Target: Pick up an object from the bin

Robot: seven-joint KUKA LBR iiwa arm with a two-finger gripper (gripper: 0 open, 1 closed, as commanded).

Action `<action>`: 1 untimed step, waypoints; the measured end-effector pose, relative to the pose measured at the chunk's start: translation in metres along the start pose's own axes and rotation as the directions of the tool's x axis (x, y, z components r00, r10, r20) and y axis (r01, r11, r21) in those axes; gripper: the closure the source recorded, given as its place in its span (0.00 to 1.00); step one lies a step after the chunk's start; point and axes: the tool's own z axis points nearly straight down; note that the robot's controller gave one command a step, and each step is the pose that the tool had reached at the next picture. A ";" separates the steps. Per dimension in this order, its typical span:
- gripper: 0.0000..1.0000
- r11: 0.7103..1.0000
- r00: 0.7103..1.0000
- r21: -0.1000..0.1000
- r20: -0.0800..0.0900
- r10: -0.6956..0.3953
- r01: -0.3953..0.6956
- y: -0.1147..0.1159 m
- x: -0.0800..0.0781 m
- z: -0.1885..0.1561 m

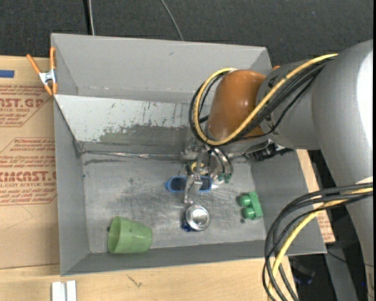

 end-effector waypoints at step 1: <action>0.00 0.999 0.999 0.007 -0.006 0.053 -0.053 -0.001 0.014 -0.029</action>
Offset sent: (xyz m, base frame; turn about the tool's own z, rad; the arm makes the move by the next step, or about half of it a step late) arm -0.0149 -0.0009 0.0276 0.0541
